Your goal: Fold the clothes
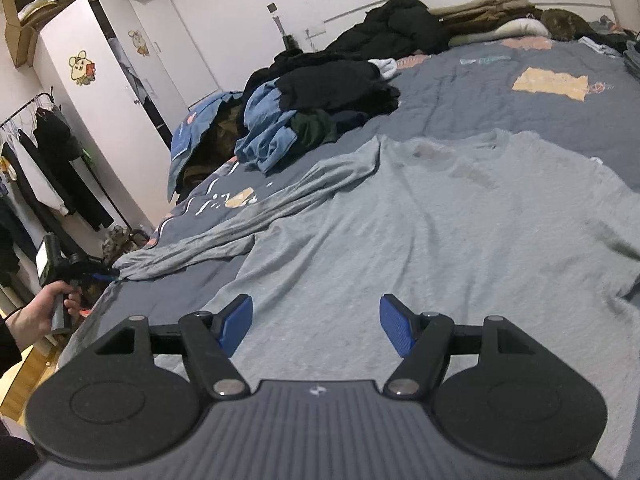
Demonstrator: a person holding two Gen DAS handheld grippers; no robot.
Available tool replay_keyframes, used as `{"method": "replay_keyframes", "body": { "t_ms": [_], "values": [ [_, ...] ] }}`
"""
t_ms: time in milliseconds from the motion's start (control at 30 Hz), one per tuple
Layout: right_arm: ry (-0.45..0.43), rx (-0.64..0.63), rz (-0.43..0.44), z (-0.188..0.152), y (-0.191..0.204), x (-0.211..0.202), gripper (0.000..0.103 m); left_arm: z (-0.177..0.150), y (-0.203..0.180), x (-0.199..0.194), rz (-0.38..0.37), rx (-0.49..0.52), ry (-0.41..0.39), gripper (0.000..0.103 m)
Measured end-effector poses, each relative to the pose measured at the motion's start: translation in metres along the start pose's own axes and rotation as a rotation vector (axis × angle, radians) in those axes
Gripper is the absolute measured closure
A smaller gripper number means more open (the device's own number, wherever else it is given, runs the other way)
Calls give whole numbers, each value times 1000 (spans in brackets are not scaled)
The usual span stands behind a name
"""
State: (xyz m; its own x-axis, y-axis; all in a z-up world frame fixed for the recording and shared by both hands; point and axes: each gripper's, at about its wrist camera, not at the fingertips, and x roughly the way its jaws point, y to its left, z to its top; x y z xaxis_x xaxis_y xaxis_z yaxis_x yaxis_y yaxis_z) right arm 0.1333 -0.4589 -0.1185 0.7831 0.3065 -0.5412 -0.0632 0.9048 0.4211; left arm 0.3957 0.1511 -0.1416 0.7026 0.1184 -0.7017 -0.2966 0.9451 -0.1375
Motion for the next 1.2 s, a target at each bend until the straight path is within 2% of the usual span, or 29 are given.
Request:
{"method": "replay_keyframes", "body": {
  "t_ms": [100,167,233,267,300,433,500,533,667,833,867,900,1000,1100,1133,1200],
  "values": [
    [-1,10,2,-5,6,4,34,9,16,-8,56,-11,-57,90],
    [-7,22,0,-7,9,6,34,14,23,-7,51,1,-55,88],
    [-21,43,1,-9,11,7,34,16,24,-7,78,32,-53,83],
    [-30,58,1,-10,12,9,34,17,24,-7,100,50,-49,79],
    [-40,72,2,-12,12,10,34,17,24,-7,120,66,-44,69],
    [-79,129,6,-16,14,14,34,16,33,-12,75,67,-34,59],
    [-105,156,17,-20,13,15,34,15,38,-15,53,67,-29,40],
    [-101,160,13,-20,14,17,34,14,40,-16,41,67,-25,37],
    [-115,176,24,-21,17,24,34,-3,36,-3,-29,46,53,37],
    [-101,181,32,-25,23,28,34,-3,38,0,-17,39,41,39],
    [-90,171,30,-26,25,29,34,-3,38,1,-14,37,39,49],
    [-84,158,29,-27,28,28,34,-3,39,1,-12,36,37,69],
    [-79,144,23,-29,31,27,34,-3,40,3,-4,31,29,88],
    [-71,133,12,-30,30,25,34,-3,41,4,4,27,22,89],
    [-71,123,2,-30,29,23,34,-3,41,5,6,25,20,86],
    [-73,115,-9,-29,28,16,34,-3,40,-1,17,28,18,72]
  ]
}}
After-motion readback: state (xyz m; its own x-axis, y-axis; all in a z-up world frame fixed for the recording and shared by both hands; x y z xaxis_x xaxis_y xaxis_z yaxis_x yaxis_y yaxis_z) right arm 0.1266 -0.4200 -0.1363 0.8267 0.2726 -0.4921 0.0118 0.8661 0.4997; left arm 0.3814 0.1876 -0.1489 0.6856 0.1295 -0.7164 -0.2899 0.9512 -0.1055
